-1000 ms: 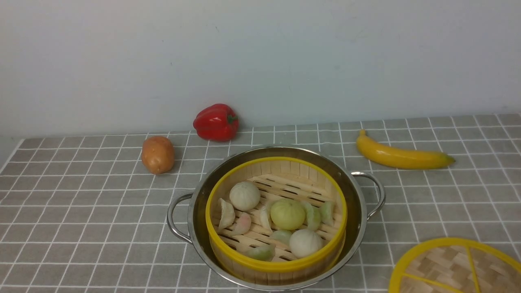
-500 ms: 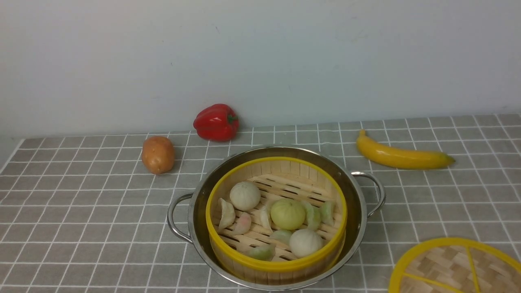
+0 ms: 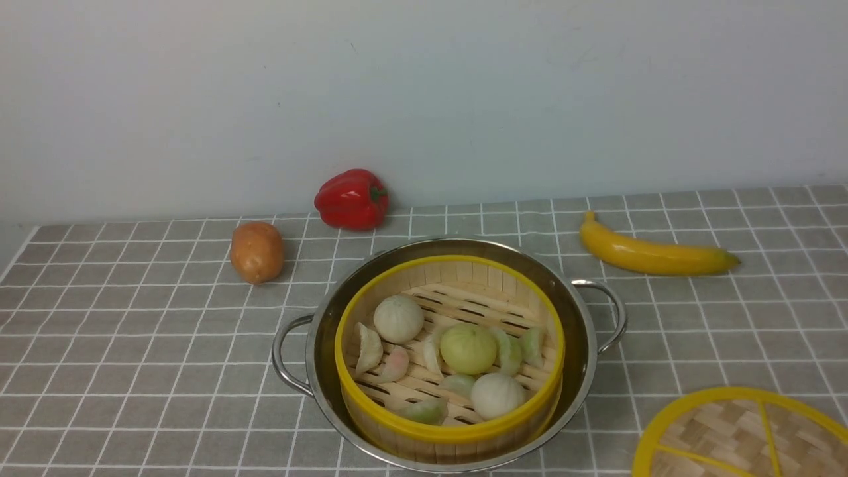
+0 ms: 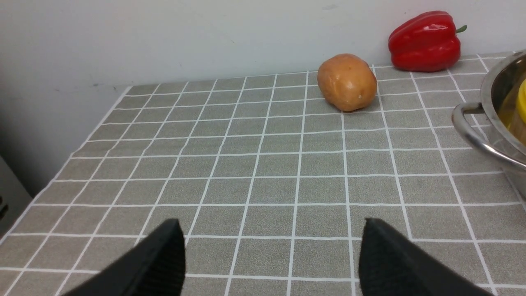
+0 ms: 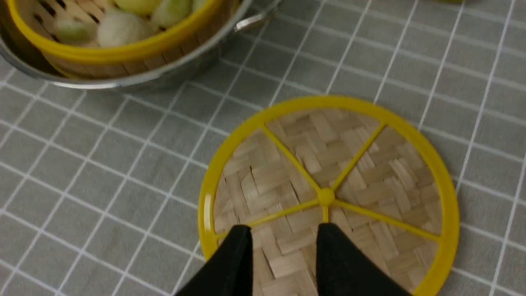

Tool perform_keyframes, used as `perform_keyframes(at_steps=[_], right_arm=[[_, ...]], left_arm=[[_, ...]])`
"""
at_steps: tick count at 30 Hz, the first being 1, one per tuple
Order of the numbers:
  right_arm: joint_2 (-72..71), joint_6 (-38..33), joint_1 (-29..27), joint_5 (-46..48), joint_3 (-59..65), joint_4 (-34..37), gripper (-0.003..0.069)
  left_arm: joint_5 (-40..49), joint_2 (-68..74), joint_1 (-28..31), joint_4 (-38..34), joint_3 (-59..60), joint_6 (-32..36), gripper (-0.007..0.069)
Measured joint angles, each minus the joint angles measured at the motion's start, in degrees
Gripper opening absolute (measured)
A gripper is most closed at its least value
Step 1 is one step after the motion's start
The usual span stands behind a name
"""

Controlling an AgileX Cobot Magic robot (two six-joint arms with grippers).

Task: Place the steamer in the pot on the grey tablecloth, and put the lid on the steamer.
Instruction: 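Move the gripper down to the bamboo steamer lid and grasp its center knob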

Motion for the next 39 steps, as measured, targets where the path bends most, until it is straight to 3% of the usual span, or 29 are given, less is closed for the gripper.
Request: perform_keyframes(at_steps=[10,18,24,39], right_arm=[[28.1,-1.1,1.8,-3.5,-1.2,-0.6,0.0243],[44.4,2.6,9.2,-8.5,-5.7,-9.3,0.0243],[49.7,4.5,12.0,-9.8,-6.3,-14.5,0.0243],[54.1,4.7,12.5,-10.8,-6.3,-15.2,0.0243]], left_arm=[[0.0,0.0,0.0,0.2,0.0,0.0,0.0526],[0.0,0.0,0.0,0.2,0.0,0.0,0.0526],[0.0,0.0,0.0,0.2,0.0,0.0,0.0526],[0.0,-0.1,0.0,0.2,0.0,0.0,0.0526]])
